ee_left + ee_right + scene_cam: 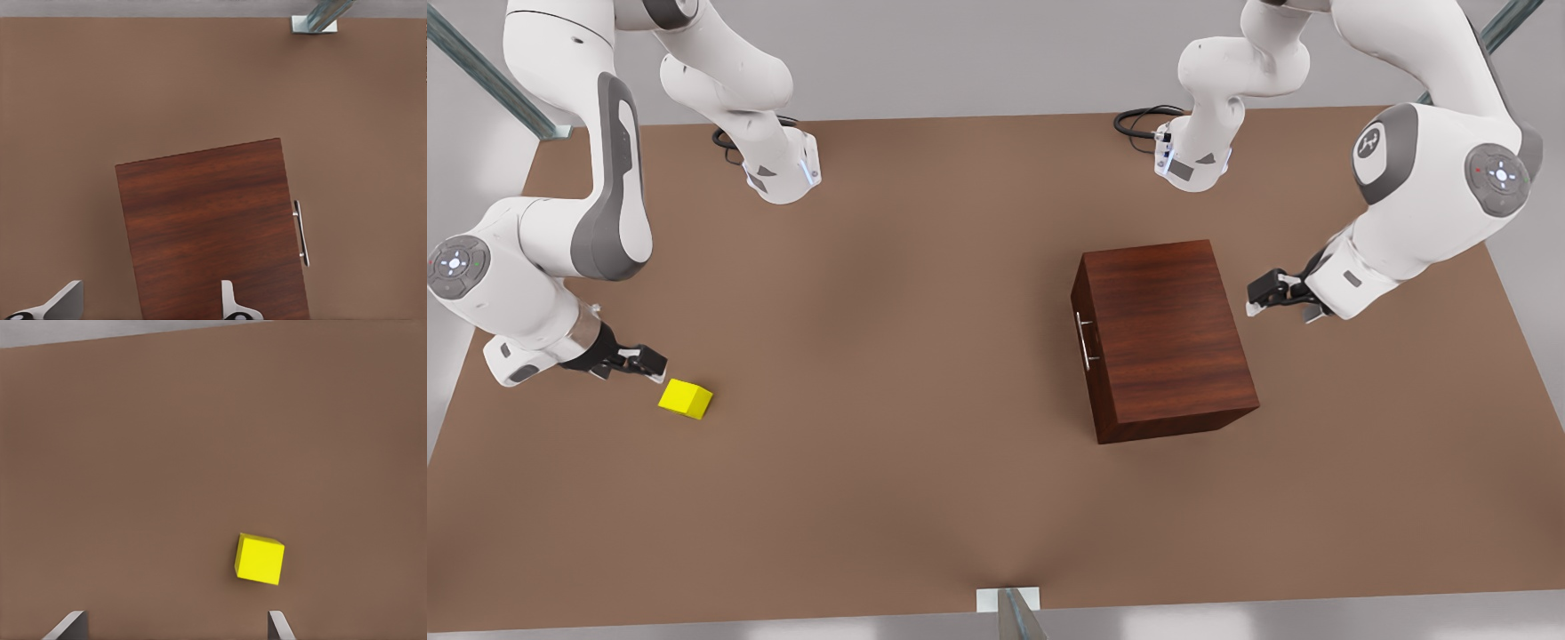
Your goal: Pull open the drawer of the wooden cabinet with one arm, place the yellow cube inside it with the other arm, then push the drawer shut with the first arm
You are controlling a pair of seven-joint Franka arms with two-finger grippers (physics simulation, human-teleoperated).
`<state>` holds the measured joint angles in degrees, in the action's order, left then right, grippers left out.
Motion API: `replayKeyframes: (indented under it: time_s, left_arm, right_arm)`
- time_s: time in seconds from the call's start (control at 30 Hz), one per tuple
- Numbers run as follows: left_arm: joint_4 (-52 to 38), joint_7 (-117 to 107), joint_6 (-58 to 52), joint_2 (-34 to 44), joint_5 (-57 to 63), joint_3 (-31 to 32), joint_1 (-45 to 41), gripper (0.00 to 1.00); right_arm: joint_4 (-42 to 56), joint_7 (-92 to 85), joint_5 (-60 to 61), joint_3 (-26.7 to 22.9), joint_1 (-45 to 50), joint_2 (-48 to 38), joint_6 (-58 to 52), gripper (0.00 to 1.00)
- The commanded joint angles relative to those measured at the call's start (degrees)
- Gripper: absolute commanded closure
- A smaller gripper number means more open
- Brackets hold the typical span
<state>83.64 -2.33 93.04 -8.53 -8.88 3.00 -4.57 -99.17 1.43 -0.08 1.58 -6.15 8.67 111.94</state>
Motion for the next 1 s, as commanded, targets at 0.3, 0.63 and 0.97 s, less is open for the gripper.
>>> replayKeyframes:
  time_s: [0.3,0.63,0.97]
  left_arm:
    - [-1.9,-42.03,1.01,-5.97,6.5,1.92,-18.8,0.0]
    - [-11.22,-63.76,12.61,-26.45,20.91,1.83,-30.41,0.0]
    - [-9.73,-63.67,9.27,-29.17,32.25,1.57,-32.52,0.0]
  right_arm:
    - [-0.5,0.24,-2.82,-0.62,-6.94,4.51,-3.22,0.0]
    - [-1.47,5.87,-2.55,-0.18,-8.0,13.39,6.36,0.0]
    - [-6.83,7.36,-2.55,-0.09,-7.91,16.2,15.06,0.0]
